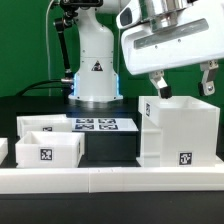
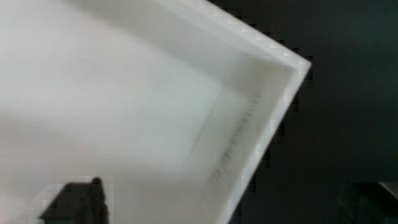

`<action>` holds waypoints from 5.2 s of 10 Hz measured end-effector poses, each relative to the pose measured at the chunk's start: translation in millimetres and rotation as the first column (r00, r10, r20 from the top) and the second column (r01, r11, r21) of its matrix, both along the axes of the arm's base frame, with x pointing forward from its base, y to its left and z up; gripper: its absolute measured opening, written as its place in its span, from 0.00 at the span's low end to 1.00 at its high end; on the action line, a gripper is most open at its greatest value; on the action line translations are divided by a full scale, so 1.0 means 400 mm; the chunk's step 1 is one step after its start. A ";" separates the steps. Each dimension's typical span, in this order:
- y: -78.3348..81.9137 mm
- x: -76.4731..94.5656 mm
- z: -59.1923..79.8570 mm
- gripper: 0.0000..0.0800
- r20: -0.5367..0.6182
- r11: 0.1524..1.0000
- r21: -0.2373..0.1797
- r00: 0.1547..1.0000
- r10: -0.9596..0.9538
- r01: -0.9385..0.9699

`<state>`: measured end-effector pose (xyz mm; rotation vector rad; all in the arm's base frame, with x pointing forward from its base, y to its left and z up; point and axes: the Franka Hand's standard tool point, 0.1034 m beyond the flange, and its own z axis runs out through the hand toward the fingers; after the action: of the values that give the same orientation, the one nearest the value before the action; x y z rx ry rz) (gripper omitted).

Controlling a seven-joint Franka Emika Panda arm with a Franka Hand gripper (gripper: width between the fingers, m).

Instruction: Assemble drawer

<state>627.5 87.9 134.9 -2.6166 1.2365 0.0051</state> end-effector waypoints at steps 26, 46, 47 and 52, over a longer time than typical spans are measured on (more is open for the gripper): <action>-0.418 -0.169 -0.152 0.81 -0.068 0.655 -0.166 0.671 0.738 -0.737; -0.422 -0.248 -0.317 0.50 -0.084 0.650 -0.201 0.674 0.734 -0.733; -0.422 -0.249 -0.318 0.50 -0.084 0.650 -0.201 0.674 0.734 -0.733; -0.425 -0.248 -0.317 0.05 -0.084 0.649 -0.201 0.673 0.735 -0.734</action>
Offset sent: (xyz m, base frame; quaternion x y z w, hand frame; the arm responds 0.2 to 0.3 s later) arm -0.0088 -0.0171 0.0122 -0.0102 -0.0209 -0.2047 0.9786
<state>528.2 -82.1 8.1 -3.1127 0.0679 0.0085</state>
